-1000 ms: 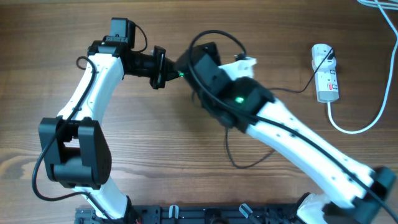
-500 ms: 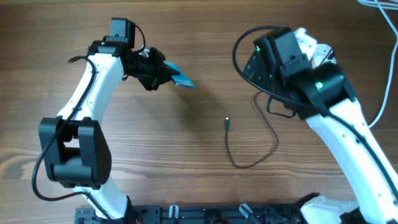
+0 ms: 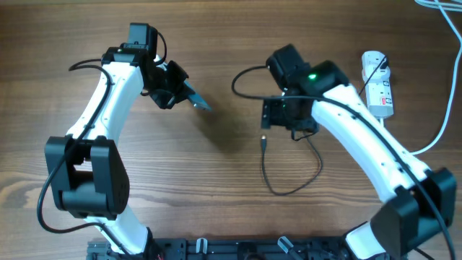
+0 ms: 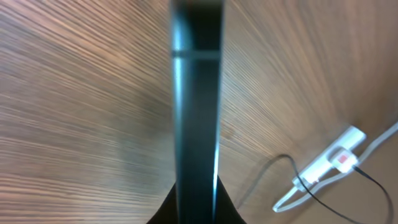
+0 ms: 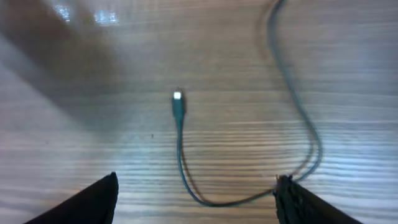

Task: Plug charger to phone and switch on socket
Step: 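Lower the right gripper and grasp the black cable's plug end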

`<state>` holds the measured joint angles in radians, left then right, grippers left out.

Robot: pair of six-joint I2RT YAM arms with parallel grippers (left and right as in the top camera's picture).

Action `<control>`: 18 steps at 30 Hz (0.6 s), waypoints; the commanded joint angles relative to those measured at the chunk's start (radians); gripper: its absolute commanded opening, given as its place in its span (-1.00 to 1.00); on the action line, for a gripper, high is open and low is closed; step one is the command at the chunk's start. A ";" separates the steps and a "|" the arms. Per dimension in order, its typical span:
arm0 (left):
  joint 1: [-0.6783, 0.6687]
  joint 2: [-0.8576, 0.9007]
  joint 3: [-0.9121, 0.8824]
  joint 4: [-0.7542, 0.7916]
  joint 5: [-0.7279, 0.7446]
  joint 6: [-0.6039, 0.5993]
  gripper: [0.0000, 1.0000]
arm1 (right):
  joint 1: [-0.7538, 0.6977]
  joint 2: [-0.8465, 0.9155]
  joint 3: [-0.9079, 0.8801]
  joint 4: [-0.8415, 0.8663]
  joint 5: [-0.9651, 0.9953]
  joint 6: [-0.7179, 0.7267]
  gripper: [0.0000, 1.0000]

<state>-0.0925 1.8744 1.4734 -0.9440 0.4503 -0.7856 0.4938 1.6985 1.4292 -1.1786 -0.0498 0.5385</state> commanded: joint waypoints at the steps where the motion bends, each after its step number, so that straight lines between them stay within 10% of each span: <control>1: -0.002 -0.027 0.013 -0.003 -0.059 0.027 -0.92 | 0.003 0.013 -0.107 0.113 -0.173 -0.086 0.46; 18: -0.002 -0.027 0.013 -0.006 -0.060 0.027 -0.92 | 0.050 0.016 -0.345 0.385 -0.015 0.042 0.07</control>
<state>-0.0925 1.8744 1.4734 -0.9501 0.3916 -0.7784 0.5106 1.7027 1.0927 -0.7994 -0.1333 0.5560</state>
